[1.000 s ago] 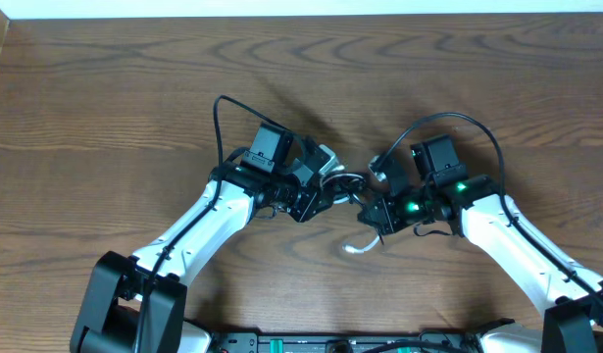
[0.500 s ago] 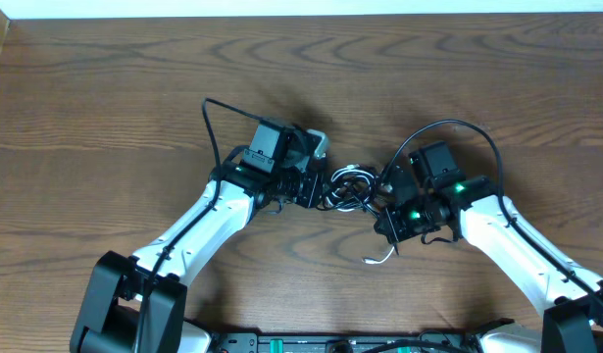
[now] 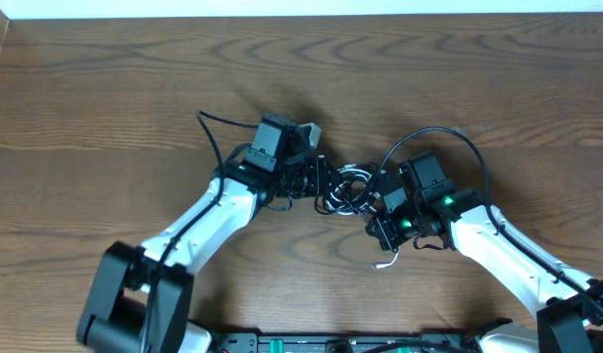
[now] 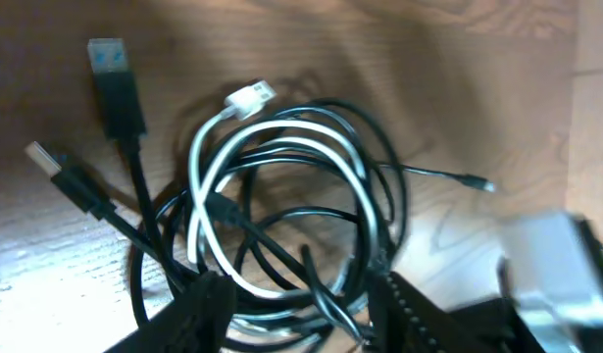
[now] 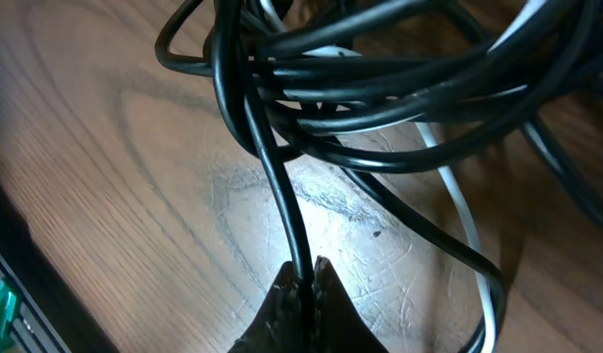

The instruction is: Untangle cables

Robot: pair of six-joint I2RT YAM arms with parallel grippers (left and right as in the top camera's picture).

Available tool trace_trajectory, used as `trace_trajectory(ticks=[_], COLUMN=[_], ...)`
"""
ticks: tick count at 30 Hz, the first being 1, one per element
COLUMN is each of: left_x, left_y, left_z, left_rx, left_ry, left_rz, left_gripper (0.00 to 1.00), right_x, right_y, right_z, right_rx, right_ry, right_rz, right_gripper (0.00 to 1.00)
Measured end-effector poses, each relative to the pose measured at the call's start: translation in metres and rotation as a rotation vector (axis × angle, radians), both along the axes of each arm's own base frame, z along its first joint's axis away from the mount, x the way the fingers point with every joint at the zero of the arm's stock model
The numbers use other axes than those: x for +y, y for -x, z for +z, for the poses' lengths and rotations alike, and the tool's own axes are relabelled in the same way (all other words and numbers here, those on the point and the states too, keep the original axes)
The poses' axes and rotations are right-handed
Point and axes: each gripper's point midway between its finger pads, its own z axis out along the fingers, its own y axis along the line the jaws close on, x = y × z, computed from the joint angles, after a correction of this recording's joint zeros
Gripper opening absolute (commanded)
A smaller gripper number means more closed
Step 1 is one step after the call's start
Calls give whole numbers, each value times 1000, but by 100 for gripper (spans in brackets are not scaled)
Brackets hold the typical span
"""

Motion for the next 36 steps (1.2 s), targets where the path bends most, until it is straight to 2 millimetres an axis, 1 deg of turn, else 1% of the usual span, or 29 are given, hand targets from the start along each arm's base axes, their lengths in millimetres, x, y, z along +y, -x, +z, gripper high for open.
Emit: trace_trajectory(ticks=[1, 2, 5, 7, 8, 11, 12, 13, 14, 18, 19, 21, 22, 27, 28, 32, 33, 35, 36], left_x=[0, 0, -4, -7, -9, -11, -12, -13, -14, -17, -18, -19, -20, -21, -21, -25, -26, -31, -33], left_y=[-1, -1, -5, -9, -10, -15, -16, -16, -16, -13, -13, -11, -10, -9, -9, -6, -5, -1, 1], left_z=[-6, -12, -26, -32, -33, -34, -33, -32, -31, -29, -28, -27, -27, -26, -26, -28, -29, -30, -30], left_rx=[21, 41, 68, 75, 77, 84, 84, 84, 88, 105, 108, 112, 116, 125, 126, 117, 113, 105, 107], left_ry=[-2, -5, 4, 17, 23, 43, 50, 57, 65, 86, 91, 100, 105, 111, 110, 92, 87, 79, 76], left_rz=[11, 21, 28, 34, 38, 59, 61, 62, 64, 54, 51, 40, 38, 37, 38, 33, 27, 9, 7], left_gripper=[61, 62, 62, 61, 57, 22, 13, 9, 8, 8, 9, 41, 48, 50, 49, 41, 33, 9, 8], right_x=[0, 0, 0, 0, 0, 0, 0, 0, 0, 0, 0, 1, 1, 3, 3, 9, 10, 11, 12], right_y=[0, 0, 0, 0, 0, 2, 2, 2, 2, 2, 2, 2, 1, 0, 0, 3, 3, 5, 5], right_z=[0, 0, 0, 0, -1, -2, -2, -2, -2, -2, -2, -1, -1, 0, 0, 3, 4, 4, 5], right_rx=[-2, -4, -7, -8, -11, -14, -15, -16, -17, -19, -21, -25, -27, -35, -37, -44, -47, -54, -59], right_ry=[0, 0, 0, 1, 1, 3, 3, 3, 3, 3, 3, 2, 1, -6, -10, -44, -49, -54, -55], right_rz=[3, 5, 9, 13, 19, 31, 33, 35, 37, 41, 42, 45, 46, 52, 56, 94, 103, 123, 132], right_gripper=[1, 1, 1, 1, 1, 1, 1, 1, 1, 1, 1, 1, 1, 1, 1, 1, 1, 1, 1])
